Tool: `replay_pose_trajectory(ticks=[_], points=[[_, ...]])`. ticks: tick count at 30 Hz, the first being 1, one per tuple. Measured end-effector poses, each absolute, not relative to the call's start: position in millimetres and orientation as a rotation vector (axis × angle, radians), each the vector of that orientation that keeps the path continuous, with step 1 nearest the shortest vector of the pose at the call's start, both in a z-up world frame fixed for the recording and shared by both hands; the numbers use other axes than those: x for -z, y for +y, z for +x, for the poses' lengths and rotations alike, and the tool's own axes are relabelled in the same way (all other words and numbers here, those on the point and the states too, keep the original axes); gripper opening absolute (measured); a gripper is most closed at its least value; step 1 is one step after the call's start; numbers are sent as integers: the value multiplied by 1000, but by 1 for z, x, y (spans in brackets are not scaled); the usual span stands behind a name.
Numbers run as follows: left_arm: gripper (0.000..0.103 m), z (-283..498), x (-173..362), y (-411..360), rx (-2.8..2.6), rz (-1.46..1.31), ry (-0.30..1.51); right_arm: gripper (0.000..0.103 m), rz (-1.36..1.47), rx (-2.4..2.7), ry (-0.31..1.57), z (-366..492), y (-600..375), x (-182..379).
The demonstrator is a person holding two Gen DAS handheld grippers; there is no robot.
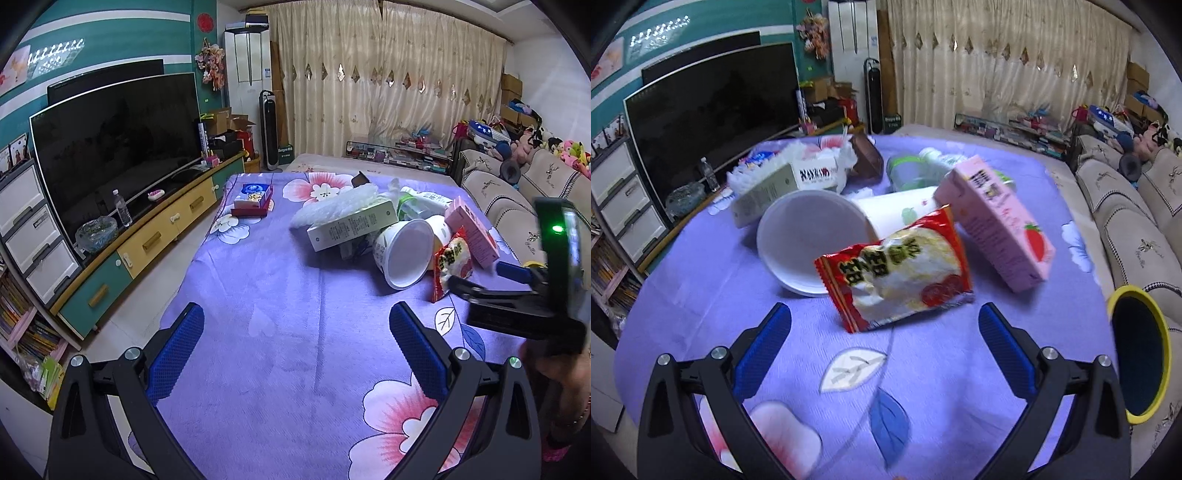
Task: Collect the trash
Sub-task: 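Reach the right gripper to the red snack bag and grasp it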
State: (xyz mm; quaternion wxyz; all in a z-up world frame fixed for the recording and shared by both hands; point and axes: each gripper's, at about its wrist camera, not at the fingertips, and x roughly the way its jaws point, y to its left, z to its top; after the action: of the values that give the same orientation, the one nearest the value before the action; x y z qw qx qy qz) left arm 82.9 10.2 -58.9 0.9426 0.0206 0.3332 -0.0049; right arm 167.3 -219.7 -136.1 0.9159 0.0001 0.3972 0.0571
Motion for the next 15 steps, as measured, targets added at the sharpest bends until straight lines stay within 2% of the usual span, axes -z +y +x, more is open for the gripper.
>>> replay_pose_trajectory(ticks=[8,13,15], points=[[99,98,69,6,23,46,702,96,-38,-26,854,195,-199,156],[99,102,72,9,26,37,709,71,-37,-6,868,205,-194,162],[99,103,73,10,25,38,708,54,-27,-6,873,207,-196,165]])
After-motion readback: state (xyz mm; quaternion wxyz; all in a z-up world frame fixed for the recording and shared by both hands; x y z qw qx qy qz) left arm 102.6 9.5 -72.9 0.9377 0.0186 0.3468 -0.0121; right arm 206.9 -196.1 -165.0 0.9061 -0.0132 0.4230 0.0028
